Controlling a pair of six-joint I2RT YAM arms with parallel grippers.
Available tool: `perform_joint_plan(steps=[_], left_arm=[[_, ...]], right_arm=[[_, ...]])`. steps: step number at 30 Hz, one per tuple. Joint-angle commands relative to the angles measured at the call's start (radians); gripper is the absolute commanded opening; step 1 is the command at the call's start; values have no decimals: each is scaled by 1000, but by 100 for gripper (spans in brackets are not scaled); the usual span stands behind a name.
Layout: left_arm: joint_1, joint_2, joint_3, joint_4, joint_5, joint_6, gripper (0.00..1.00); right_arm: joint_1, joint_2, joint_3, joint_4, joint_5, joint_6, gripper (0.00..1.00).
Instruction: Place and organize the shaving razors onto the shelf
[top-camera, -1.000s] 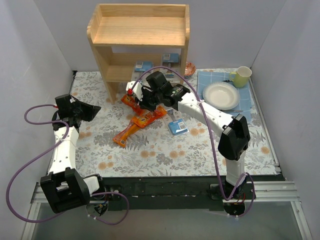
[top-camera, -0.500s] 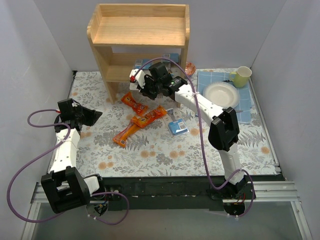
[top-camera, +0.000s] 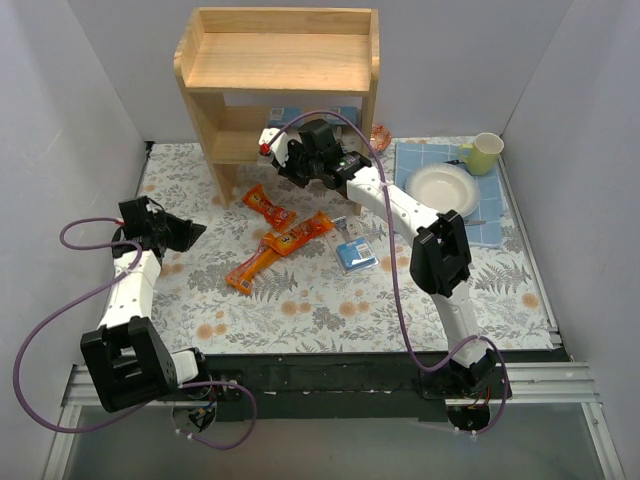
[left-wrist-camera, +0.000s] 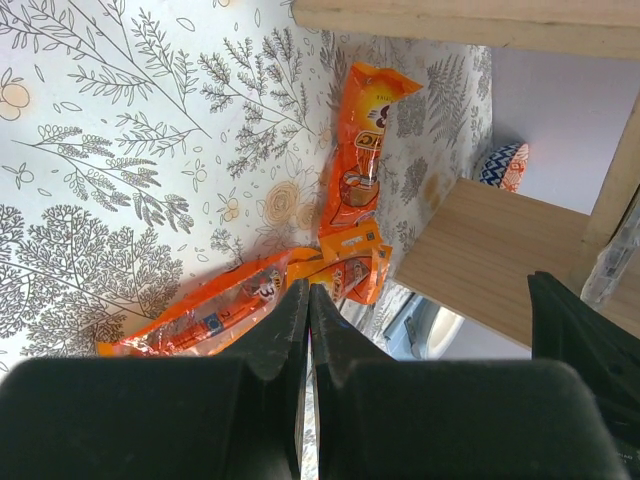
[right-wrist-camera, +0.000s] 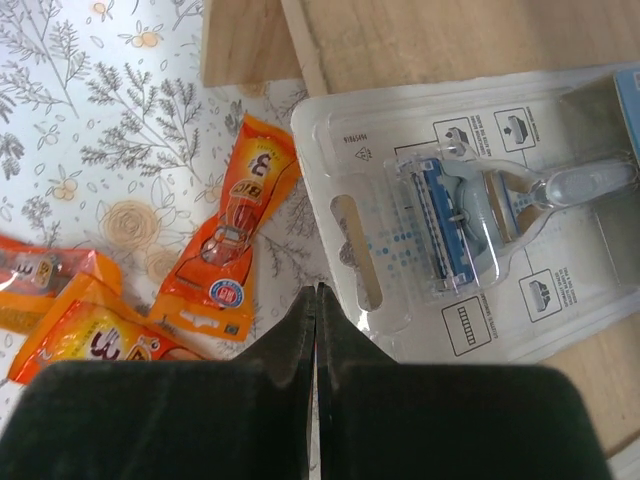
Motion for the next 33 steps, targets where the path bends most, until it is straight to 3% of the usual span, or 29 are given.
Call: perform_joint_plan(steps=[1, 5, 7, 8, 10, 12, 13, 14, 16, 18, 20, 22, 27, 32, 33], left_arm=[[8, 14, 37, 35, 10, 16, 0], [8, 37, 42, 47, 22, 16, 2], [8, 48, 42, 72, 46, 22, 10], [9, 53, 43, 86, 57, 28, 20], [8, 71, 54, 178, 141, 87, 52], [6, 82, 83, 280, 189, 146, 58], [3, 86, 120, 302, 191, 199, 63], [-4, 88, 143, 328, 186, 232, 66], [-14, 83, 169, 415, 169, 301, 69], [-15, 85, 192, 539, 171, 367, 72], [-21, 109, 235, 599, 188, 422, 75], [-32, 134, 266, 695, 195, 454, 75], [-118, 255, 428, 724, 137, 580, 77], [-218, 336, 522, 730, 61, 686, 73], [-230, 353, 531, 733, 22, 706, 67]], right_arm=[[-4, 31, 77, 113, -4, -14, 1], [-3, 54, 101, 104, -6, -25, 1], [-4, 41, 87, 98, -1, -26, 1], [-4, 19, 66, 83, -1, -28, 1], [-4, -21, 32, 49, -22, -25, 1], [-3, -129, -77, -12, -67, -19, 6], [-3, -178, -127, -23, -82, -16, 12], [-3, -292, -199, -19, -90, 4, 25], [-3, -417, -425, 17, -88, 30, 37], [-1, -593, -615, 61, -64, 52, 63], [-3, -731, -703, 89, -15, 70, 75], [-10, -802, -801, 133, 120, 115, 76], [-72, -954, -959, 320, 419, 213, 84], [-130, -893, -932, 449, 501, 251, 86], [-156, -879, -921, 474, 514, 262, 86]])
